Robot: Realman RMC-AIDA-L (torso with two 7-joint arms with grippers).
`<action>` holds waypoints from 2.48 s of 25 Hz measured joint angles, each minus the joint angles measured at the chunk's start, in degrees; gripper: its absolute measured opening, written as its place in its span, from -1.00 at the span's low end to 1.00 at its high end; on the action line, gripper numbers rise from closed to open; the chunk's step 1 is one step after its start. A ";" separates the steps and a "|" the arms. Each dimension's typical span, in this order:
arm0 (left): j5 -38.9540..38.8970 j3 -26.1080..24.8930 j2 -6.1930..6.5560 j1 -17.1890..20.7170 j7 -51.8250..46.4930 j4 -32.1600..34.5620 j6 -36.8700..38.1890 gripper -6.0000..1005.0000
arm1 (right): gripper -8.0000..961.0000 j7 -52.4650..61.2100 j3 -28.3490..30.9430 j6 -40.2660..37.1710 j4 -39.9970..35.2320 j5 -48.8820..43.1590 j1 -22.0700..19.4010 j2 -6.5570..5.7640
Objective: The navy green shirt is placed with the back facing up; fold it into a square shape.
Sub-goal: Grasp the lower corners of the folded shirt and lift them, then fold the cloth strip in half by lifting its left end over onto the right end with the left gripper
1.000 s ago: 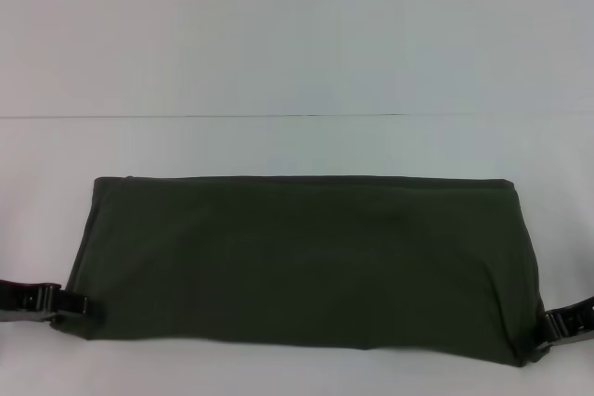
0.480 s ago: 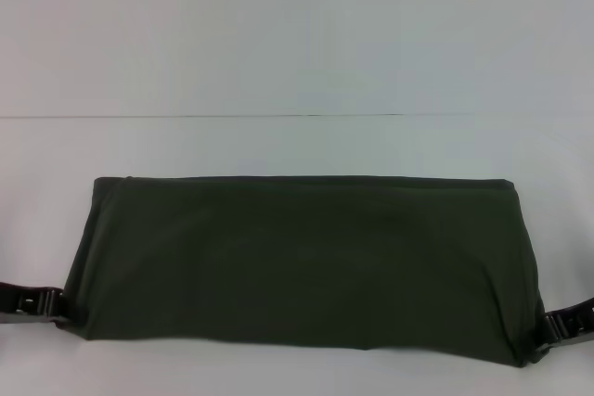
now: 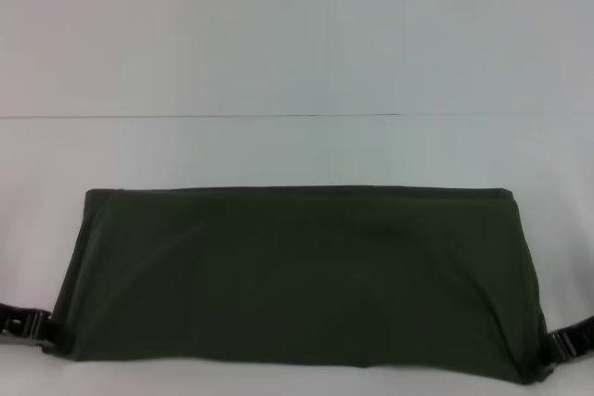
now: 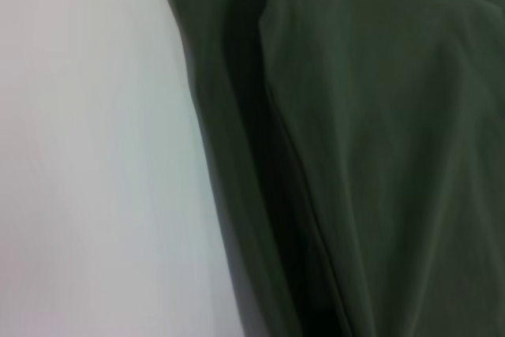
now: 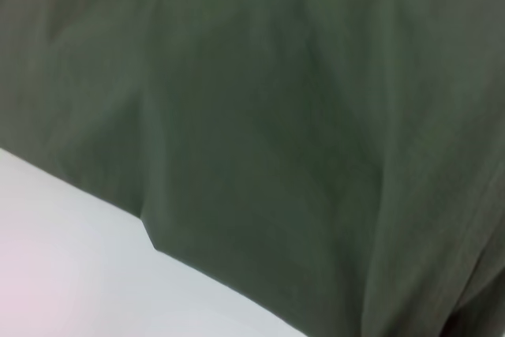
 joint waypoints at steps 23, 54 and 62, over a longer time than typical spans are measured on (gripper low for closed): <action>1.15 -3.85 2.51 0.28 0.41 0.59 12.91 -0.98 | -0.92 -4.75 0.88 -8.06 0.01 -2.16 -0.49 0.13; 0.64 -11.14 2.29 2.10 -0.14 1.07 11.24 -0.34 | 0.82 -48.10 22.36 -17.16 0.43 24.40 -2.86 0.72; 0.97 -11.31 2.07 2.79 -2.97 1.82 7.80 0.27 | 0.82 -64.94 17.59 -9.89 3.54 24.67 -1.90 5.43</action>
